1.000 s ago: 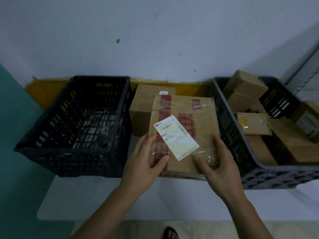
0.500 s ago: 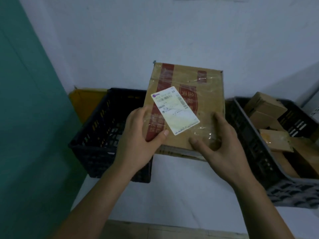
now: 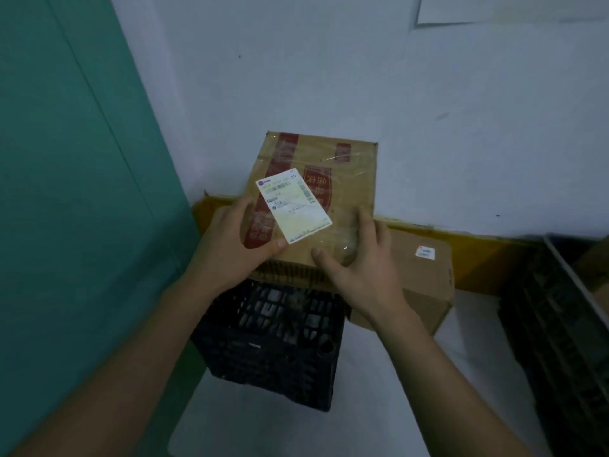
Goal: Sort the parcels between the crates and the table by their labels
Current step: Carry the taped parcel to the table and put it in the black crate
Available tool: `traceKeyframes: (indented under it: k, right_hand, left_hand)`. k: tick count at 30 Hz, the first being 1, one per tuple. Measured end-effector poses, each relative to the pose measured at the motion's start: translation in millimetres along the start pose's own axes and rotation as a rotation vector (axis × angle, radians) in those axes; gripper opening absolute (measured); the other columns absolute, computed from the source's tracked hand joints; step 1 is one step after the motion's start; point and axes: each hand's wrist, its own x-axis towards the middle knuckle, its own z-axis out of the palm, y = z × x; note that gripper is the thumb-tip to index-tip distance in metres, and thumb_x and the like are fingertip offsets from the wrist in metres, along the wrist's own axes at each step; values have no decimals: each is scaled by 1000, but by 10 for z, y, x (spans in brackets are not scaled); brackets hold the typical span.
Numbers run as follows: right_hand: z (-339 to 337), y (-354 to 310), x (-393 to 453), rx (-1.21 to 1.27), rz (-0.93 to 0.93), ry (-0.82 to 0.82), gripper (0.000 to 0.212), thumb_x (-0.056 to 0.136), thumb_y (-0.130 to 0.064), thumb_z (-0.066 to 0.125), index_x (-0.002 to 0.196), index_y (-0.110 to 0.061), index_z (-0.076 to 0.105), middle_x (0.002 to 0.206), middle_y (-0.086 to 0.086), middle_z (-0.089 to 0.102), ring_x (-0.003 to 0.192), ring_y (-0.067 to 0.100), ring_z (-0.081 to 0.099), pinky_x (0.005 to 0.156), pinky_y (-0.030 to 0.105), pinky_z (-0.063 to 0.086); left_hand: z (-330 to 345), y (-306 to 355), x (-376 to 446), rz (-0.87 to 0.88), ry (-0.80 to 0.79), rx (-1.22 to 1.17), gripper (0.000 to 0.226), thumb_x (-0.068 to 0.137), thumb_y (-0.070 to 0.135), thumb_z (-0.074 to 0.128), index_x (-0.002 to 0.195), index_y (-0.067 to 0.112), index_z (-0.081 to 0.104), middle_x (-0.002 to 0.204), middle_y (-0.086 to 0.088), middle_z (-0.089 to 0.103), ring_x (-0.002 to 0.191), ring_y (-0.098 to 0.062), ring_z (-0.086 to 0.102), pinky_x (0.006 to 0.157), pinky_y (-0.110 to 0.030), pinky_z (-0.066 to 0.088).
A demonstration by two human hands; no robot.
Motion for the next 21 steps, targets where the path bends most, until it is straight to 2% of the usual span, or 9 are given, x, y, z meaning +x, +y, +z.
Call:
traceKeyframes:
  k: [1,4,7,11,14,18,21]
  right_hand:
    - [99,42,76,0,2,-22,106,88,-68,74,168,-38,11,171,0,18,144,28,44,105,42,50]
    - [413,161,244,-2,15,-111,105,88,-69,73,166,-38,11,169,3,17,139,31,48,102,40,52]
    - [752,273,312,-36,69,-166,105,87,-71,72,164,-37,9,168,5,14,133,37,53,101,46,57]
    - [1086,490,395,-70,145,-274,115,85,-76,71,166,-40,-2,171,8,3,136,43,53,104,50,56]
    - [1199,620,483,-139,218,-337,124,82,-76,75,168,-37,-5,168,15,13,137,44,50,104,51,55]
    - [1353,661,586,-261,311,-385,128,77,-76,79,167,-30,2,152,22,34,134,46,46,106,52,52]
    - [1482,720,663,-289,395,-449,130,75,-79,79,166,-24,5,150,24,34,135,47,43,108,53,49]
  left_hand:
    - [39,-83,71,-6,-30,22,97,79,62,85,158,48,31,155,-3,40,137,-18,45,109,-38,41]
    - [153,-372,262,-57,-99,111,108,74,78,77,161,59,16,141,-6,46,132,-28,50,110,-52,49]
    - [253,-682,387,-111,-179,168,107,68,86,69,159,57,21,136,-5,48,128,-29,53,107,-52,52]
    - [451,-989,517,-115,-270,149,104,77,66,82,161,49,24,146,-2,45,135,-24,51,112,-48,49]
    - [639,-1173,602,-94,-341,144,103,79,61,83,161,45,24,149,-1,41,136,-24,49,112,-46,48]
    - [894,-1363,654,-123,-433,183,106,72,75,77,159,40,29,149,1,35,135,-26,48,108,-48,50]
    - [1100,-1518,689,-143,-511,201,106,73,77,76,159,38,28,152,-3,31,135,-28,48,106,-46,50]
